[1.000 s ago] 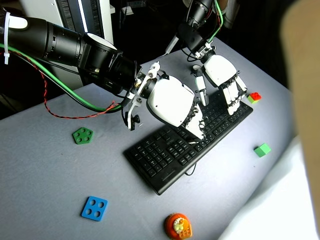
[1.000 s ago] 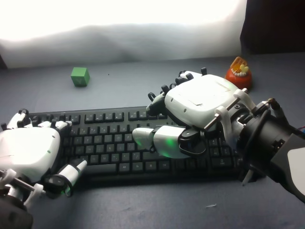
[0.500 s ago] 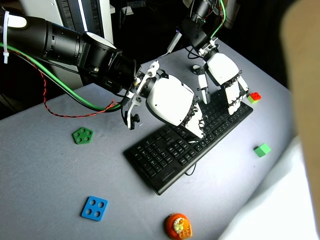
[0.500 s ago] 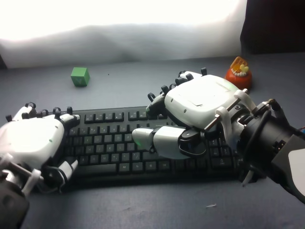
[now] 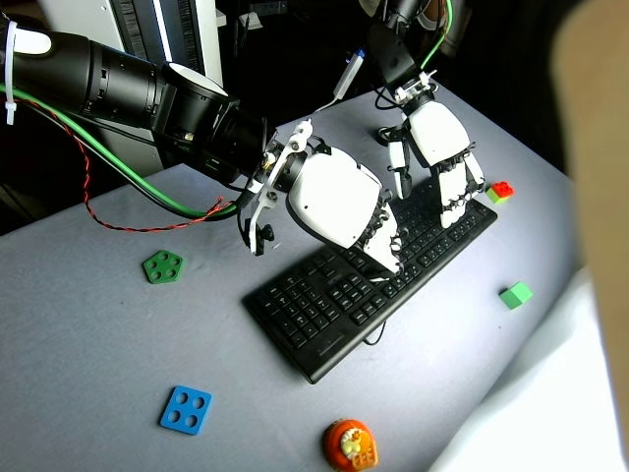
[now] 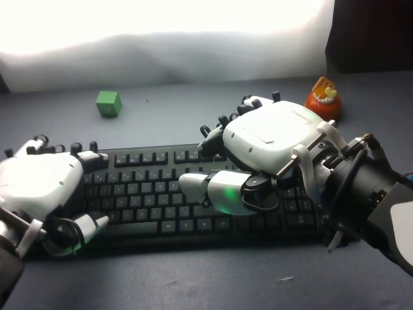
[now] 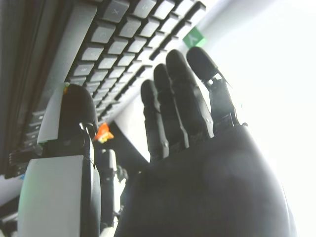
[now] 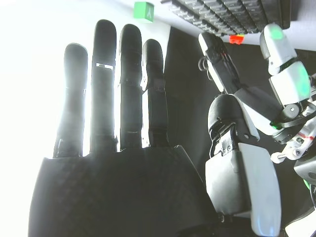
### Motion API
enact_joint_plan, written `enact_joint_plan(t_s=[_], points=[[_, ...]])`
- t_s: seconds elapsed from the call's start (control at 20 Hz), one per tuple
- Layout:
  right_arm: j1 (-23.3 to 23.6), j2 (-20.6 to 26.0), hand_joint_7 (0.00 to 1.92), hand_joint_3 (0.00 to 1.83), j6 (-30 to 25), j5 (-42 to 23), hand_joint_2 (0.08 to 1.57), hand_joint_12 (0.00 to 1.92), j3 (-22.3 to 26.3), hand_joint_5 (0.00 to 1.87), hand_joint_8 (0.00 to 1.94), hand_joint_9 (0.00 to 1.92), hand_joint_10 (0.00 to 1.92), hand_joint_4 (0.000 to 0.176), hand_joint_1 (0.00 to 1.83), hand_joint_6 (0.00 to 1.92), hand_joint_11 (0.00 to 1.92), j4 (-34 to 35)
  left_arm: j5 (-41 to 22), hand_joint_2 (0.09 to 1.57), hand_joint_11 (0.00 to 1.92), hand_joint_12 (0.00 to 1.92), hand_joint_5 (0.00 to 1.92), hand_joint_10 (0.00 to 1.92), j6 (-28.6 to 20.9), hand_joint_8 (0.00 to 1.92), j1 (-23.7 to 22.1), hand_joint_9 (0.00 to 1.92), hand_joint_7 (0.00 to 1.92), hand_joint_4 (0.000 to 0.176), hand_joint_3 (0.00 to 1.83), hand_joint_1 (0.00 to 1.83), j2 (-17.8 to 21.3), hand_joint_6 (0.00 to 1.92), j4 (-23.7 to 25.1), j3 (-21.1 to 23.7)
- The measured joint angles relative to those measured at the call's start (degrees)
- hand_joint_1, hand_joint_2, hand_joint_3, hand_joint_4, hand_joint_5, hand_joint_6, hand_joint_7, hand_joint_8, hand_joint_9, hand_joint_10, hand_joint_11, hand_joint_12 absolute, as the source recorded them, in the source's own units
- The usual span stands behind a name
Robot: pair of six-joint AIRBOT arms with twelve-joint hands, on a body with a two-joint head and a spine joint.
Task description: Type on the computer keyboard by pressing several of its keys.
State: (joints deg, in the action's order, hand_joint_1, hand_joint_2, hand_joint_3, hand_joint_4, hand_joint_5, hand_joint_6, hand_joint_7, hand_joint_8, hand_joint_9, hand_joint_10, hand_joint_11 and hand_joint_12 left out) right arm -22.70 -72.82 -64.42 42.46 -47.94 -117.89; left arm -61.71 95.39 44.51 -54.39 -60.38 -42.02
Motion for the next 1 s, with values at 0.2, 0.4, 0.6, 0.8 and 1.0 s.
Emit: enact_joint_plan(t_s=[0.2, 0.4, 0.6, 0.8, 1.0], points=[[0.0, 0.0, 0.88, 0.0, 0.0, 0.0, 1.24, 1.65, 0.0, 0.8, 0.04, 0.61, 0.73, 0.0, 0.02, 0.1, 0.18, 0.0, 0.7, 1.31, 0.09, 1.16, 0.6, 0.03, 0.0, 0.02, 0.0, 0.61, 0.64, 0.0, 0.01, 0.56, 1.6, 0.03, 0.0, 0.6], [0.0, 0.2, 1.03, 0.0, 0.0, 0.0, 1.21, 1.74, 0.0, 0.9, 0.46, 0.7, 1.17, 0.0, 0.11, 0.58, 0.31, 0.0, 1.2, 1.34, 0.21, 1.33, 0.87, 0.11, 0.3, 0.07, -0.7, 0.83, 0.93, 0.0, 0.0, 0.42, 2.9, 0.09, 0.0, 1.4], [-0.1, 0.2, 0.92, 0.0, 0.0, 0.0, 1.22, 1.92, 0.0, 0.83, 1.51, 0.81, 1.77, 0.0, 0.11, 1.39, 0.59, 0.0, 2.9, 1.38, 0.52, 1.7, 0.93, 1.5, 1.6, 1.25, -1.4, 0.69, 0.81, 0.0, 0.0, 0.29, 3.2, 0.64, 0.2, 1.4], [-0.1, 0.2, 1.07, 0.0, 0.0, 0.0, 1.23, 1.92, 0.1, 0.93, 1.66, 0.99, 1.92, 0.0, 0.02, 1.51, 0.78, -0.1, 3.2, 1.39, 0.59, 1.89, 0.65, 1.78, 1.6, 1.63, -1.4, 0.69, 0.72, 0.0, 0.0, 0.33, 3.2, 1.24, 0.3, 1.1], [-0.1, 0.4, 1.16, 0.0, 0.0, 0.0, 1.24, 1.92, 0.3, 1.02, 1.75, 1.1, 1.92, 0.0, 0.0, 1.68, 0.96, -0.3, 3.2, 1.45, 0.64, 1.92, 0.69, 1.89, 1.6, 1.75, -1.4, 0.73, 0.79, 0.0, 0.01, 0.27, 3.2, 1.72, 0.3, 1.1]])
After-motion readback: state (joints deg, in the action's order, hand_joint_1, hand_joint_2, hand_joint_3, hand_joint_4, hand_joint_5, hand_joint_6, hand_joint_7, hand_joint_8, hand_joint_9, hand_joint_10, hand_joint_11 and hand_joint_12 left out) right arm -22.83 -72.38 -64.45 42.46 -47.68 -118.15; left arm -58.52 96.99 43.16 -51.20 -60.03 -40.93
